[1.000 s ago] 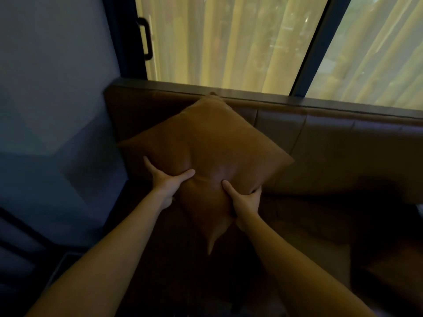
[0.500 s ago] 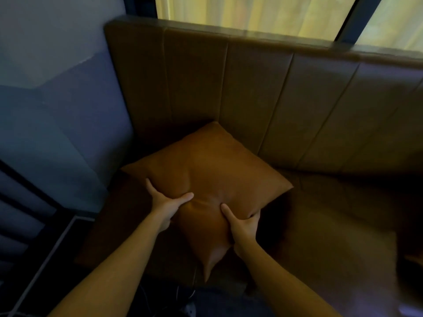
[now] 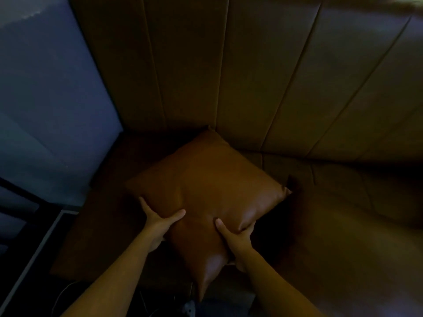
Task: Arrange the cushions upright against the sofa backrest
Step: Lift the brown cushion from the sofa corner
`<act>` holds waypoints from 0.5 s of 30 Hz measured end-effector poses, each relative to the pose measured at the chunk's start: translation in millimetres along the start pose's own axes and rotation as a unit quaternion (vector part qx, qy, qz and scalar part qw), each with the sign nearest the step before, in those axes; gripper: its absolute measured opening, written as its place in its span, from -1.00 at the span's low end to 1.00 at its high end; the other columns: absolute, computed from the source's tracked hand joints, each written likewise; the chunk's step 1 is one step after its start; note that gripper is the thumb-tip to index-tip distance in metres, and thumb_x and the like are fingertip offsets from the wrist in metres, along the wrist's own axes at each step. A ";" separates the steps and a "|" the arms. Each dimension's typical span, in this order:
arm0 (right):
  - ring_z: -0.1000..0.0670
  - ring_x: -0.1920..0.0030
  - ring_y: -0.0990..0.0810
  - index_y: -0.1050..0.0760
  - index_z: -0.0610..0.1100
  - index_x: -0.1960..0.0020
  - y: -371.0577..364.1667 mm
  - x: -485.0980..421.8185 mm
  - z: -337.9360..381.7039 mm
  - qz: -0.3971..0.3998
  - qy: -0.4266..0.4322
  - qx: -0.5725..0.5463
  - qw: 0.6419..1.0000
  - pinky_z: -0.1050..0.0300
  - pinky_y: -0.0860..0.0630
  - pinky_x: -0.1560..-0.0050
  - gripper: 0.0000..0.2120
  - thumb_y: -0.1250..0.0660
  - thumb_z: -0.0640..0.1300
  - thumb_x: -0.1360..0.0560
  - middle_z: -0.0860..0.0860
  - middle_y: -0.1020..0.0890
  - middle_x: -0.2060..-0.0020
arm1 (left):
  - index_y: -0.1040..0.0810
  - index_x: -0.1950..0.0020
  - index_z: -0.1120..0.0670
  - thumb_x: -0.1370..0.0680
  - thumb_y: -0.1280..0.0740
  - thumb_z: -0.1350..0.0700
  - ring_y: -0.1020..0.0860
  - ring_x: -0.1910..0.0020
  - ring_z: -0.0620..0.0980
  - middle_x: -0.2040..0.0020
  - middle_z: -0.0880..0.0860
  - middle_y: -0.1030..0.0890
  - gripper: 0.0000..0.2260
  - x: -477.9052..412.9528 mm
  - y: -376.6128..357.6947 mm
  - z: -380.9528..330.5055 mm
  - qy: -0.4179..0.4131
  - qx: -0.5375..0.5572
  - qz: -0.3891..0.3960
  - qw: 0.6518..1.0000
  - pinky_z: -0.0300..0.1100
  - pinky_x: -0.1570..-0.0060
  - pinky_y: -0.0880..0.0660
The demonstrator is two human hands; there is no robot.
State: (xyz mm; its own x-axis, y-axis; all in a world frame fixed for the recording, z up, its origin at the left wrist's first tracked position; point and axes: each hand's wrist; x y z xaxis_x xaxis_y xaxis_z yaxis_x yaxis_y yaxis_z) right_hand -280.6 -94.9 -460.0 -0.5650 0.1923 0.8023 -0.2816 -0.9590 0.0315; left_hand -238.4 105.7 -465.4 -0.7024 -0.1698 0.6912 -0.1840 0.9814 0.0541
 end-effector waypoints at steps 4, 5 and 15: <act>-0.36 -0.48 -0.21 0.39 0.28 -0.50 4.4 -1.6 8.1 0.008 -0.045 0.018 0.999 -0.50 -0.37 -0.19 0.25 -0.58 0.11 -0.26 -0.11 -0.10 -0.56 | 0.38 -0.48 -0.32 -0.35 -0.55 0.16 -0.14 -0.53 0.25 -0.61 0.07 -0.03 0.18 -0.6 -0.8 -5.4 -0.002 0.000 -0.005 1.000 0.40 -0.30 -0.24; -0.37 -0.48 -0.20 0.38 0.27 -0.51 5.9 -1.2 11.5 0.011 -0.054 0.028 0.998 -0.50 -0.36 -0.20 0.25 -0.57 0.12 -0.27 -0.12 -0.10 -0.56 | 0.39 -0.47 -0.31 -0.35 -0.55 0.15 -0.13 -0.53 0.25 -0.61 0.07 -0.03 0.18 0.3 -0.8 -6.8 0.001 -0.005 -0.004 1.000 0.41 -0.31 -0.21; -0.17 -0.15 -0.52 -0.27 -0.10 -0.47 33.7 51.1 44.4 0.030 0.005 0.125 0.992 0.02 -0.46 0.04 -0.52 -0.27 -0.07 -0.59 -0.17 -0.50 -0.27 | 0.12 -0.58 -0.16 -0.40 -0.51 -0.02 -0.19 -0.50 0.28 -0.59 0.12 -0.03 -0.02 58.3 -17.4 -49.9 0.076 -0.176 0.002 0.982 0.36 -0.23 -0.37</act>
State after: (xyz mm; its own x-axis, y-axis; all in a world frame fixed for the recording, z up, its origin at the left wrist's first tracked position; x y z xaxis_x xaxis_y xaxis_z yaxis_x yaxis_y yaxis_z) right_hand -284.6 -126.7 -391.5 -0.5828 0.1337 0.8015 -0.0471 -0.9903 0.1310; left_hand -241.8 83.1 -390.1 -0.5873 -0.1767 0.7898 0.0856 0.9569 0.2777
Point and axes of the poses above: each hand's wrist, its own x-axis away from the middle knuckle, its own y-axis out of the back of the hand, z = x × y
